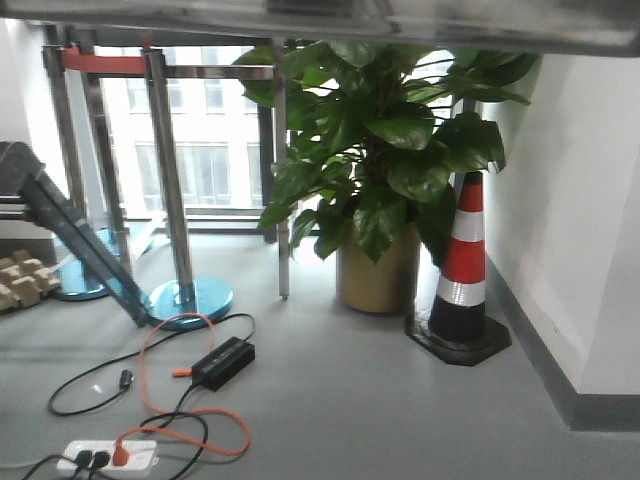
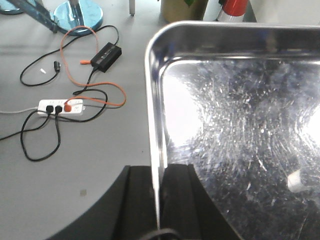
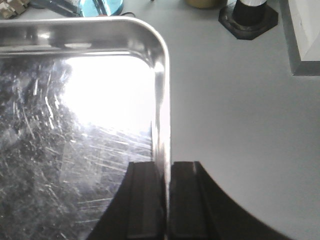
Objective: Stack silver trays without gaps
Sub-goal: 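Drive past the potted plant and turn toward the other shelf, then drive up to the shelf holding another silver tray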
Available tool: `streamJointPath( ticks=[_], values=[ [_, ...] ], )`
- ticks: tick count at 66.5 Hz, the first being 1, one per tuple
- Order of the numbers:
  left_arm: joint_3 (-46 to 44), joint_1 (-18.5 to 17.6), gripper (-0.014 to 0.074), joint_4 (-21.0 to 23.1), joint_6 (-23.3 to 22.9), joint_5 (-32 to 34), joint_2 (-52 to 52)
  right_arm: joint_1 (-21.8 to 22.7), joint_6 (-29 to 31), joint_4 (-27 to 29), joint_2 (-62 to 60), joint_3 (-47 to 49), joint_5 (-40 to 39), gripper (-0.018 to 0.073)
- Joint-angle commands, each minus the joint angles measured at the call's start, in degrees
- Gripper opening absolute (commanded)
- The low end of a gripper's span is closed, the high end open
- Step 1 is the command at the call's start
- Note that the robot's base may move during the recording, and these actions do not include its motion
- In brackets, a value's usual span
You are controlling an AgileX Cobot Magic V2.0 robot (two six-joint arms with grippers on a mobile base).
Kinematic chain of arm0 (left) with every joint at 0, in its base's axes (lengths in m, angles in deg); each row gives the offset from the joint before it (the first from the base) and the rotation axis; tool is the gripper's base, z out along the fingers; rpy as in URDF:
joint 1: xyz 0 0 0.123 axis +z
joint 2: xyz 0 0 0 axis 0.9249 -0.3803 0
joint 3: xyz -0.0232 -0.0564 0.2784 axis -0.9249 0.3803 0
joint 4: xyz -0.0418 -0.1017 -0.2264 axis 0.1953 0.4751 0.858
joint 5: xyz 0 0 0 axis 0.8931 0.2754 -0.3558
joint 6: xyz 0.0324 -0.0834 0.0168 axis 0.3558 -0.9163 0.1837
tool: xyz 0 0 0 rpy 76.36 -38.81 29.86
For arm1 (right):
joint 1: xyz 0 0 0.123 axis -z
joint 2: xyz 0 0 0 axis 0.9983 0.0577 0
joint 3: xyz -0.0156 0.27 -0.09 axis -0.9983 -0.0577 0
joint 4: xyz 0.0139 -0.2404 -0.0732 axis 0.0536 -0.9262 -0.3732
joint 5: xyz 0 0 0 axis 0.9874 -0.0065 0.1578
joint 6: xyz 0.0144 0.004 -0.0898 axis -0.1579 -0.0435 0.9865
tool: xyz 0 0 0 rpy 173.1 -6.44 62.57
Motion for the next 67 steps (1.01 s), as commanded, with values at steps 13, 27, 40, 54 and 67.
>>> streamJointPath(
  ticks=[13,27,40,54,67],
  values=[
    [-0.1,-0.4,-0.0009,-1.7,0.1,0.3,0.6,0.0,0.4,-2.5,-0.2,0.2,-4.6,-0.0015],
    [-0.1,-0.4,-0.0009,-1.7,0.1,0.3,0.6,0.0,0.4,-2.5,-0.2,0.2,-5.3,-0.0015],
    [-0.1,-0.4,-0.0009,-1.7,0.1,0.3,0.6,0.0,0.4,-2.5,-0.2,0.2,-5.3,-0.0015],
    [-0.1,-0.4,-0.0009,-1.7,0.1,0.3,0.6,0.0,0.4,-2.5,-0.2,0.2,-5.3,-0.0015],
    [-0.1,-0.4,-0.0009,-1.7,0.1,0.3,0.6,0.0,0.4,-2.5,-0.2,0.2,-5.3,-0.0015]
  ],
)
